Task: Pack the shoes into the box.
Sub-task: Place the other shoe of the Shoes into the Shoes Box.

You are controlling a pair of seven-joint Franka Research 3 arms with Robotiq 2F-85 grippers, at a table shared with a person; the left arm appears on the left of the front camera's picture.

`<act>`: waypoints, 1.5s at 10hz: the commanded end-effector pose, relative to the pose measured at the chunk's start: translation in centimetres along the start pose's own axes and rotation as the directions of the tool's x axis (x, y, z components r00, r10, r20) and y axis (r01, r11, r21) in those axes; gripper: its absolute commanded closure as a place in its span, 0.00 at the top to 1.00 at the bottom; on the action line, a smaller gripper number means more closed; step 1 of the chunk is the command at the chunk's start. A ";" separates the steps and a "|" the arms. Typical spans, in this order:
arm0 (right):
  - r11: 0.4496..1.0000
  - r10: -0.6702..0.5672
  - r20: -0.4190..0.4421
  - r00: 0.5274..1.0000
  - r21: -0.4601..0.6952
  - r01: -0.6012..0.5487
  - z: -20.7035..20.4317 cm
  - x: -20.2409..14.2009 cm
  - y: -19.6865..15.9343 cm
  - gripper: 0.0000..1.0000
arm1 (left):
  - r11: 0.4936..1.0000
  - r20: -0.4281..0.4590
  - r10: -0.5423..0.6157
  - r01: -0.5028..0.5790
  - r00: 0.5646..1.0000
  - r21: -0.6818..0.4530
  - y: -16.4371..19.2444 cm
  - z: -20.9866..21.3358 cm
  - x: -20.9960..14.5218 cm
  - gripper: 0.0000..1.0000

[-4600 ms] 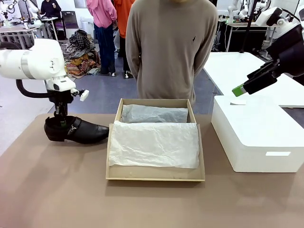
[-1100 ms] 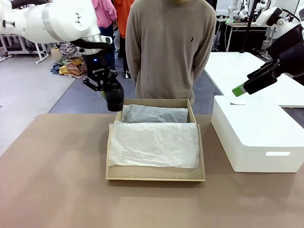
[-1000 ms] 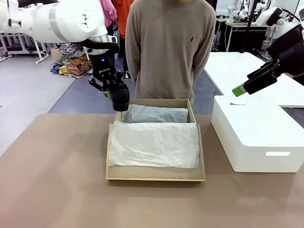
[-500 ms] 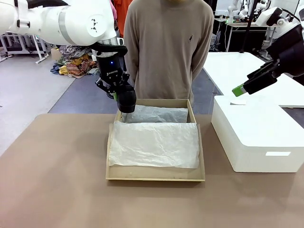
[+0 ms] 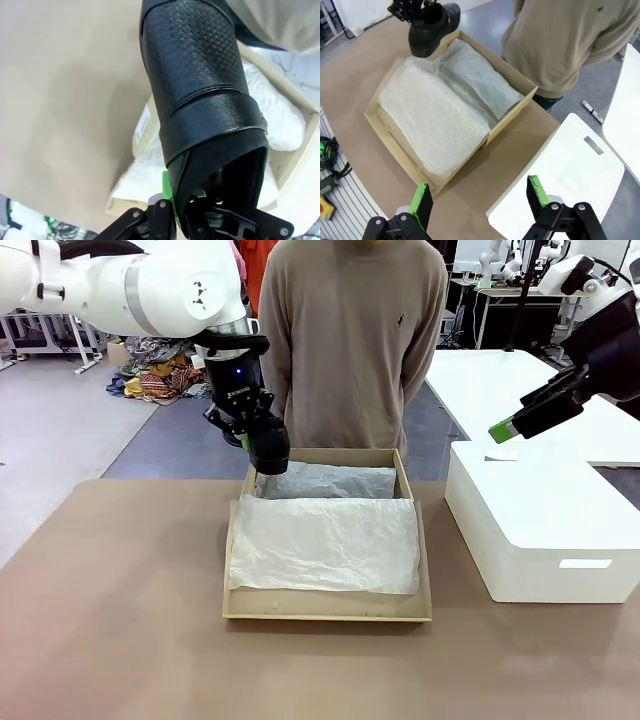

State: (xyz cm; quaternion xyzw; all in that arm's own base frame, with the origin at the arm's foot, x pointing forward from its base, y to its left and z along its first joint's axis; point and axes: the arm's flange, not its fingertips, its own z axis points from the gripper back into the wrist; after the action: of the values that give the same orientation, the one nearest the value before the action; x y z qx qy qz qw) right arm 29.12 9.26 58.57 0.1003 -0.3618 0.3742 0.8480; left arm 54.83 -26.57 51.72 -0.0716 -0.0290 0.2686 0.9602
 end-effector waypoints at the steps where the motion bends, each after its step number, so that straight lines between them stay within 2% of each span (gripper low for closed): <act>1: 1.000 0.000 0.005 1.000 0.009 0.000 0.0 0.0 0.0 1.00 | 0.988 0.032 0.154 -0.153 0.988 -0.025 -1.7 0.4 -2.5 0.00; 4: 1.000 0.000 0.005 1.000 0.009 0.000 0.0 0.0 0.0 1.00 | 0.945 0.045 0.328 -0.326 0.944 -0.039 -4.4 -0.5 -5.3 0.00; 6: 1.000 0.000 0.005 1.000 0.009 0.000 0.0 0.0 0.0 1.00 | 0.924 0.105 0.381 -0.383 0.919 0.000 -6.6 -1.0 -7.5 0.00; 7: 1.000 0.000 0.005 1.000 0.009 0.000 0.0 0.0 0.0 1.00 | 0.916 0.103 0.398 -0.401 0.912 0.014 -7.5 -1.2 -8.2 0.00; 9: 1.000 0.000 0.005 1.000 0.009 0.000 0.0 0.0 0.0 1.00 | 0.925 0.076 0.374 -0.378 0.924 0.043 -8.3 -1.6 -8.9 0.00; 10: 1.000 0.000 0.005 1.000 0.009 0.000 0.0 0.0 0.0 1.00 | 0.925 0.071 0.378 -0.379 0.923 0.001 -7.0 -2.3 -8.7 0.00; 15: 1.000 0.000 0.005 1.000 0.009 0.000 0.0 0.0 0.0 1.00 | 0.925 0.064 0.377 -0.378 0.924 0.018 -7.7 -2.8 -8.7 0.00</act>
State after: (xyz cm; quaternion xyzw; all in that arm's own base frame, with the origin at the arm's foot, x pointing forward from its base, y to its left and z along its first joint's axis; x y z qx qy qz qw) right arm 29.11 9.26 58.57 0.1003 -0.3618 0.3742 0.8480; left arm 51.58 -38.00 49.93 -0.0529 -0.0388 0.4505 0.8904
